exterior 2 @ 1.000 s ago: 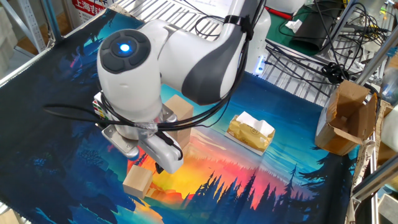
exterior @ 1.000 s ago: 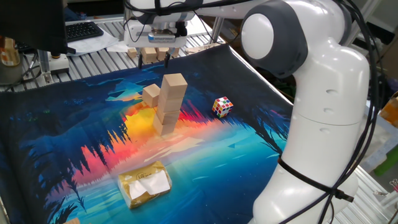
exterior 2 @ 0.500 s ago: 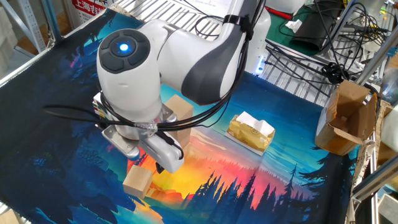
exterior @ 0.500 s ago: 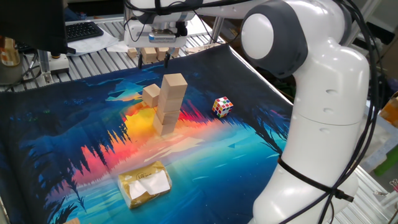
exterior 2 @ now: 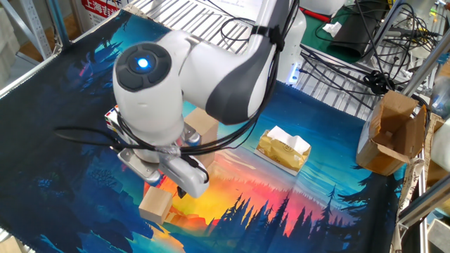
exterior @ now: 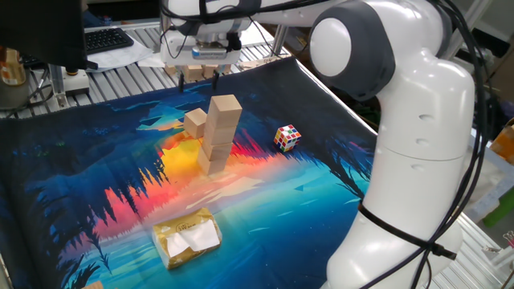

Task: Stack the blocks in a vertical line of five

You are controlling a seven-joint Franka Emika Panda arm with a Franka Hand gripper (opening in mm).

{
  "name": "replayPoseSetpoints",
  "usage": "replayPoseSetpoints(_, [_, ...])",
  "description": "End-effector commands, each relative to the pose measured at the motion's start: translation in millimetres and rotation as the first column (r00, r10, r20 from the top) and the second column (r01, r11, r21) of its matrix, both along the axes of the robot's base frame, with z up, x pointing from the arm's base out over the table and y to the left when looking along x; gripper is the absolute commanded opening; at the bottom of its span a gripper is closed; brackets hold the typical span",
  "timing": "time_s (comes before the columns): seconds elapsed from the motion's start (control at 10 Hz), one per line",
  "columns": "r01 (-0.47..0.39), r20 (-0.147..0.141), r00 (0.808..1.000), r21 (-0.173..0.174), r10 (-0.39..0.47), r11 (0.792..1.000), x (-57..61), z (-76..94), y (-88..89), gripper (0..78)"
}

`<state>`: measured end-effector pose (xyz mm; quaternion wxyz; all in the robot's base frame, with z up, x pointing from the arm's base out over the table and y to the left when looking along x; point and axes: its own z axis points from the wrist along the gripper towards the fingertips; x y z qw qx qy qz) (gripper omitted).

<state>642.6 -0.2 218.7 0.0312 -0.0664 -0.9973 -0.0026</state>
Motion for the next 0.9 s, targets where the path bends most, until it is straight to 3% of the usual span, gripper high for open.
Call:
replayPoseSetpoints(0.1, [-0.048, 0.004, 0.999, -0.018, 0.048, 0.999, 5.0, -9.1, -5.2, 77.5])
replayPoseSetpoints(0.4, [-0.083, 0.006, 0.997, -0.022, 0.083, 0.996, 14.1, -21.6, -15.5, 77.5])
replayPoseSetpoints(0.9, [-0.081, 0.026, 0.996, -0.017, 0.082, 0.997, 9.7, -43.6, -17.5, 77.5])
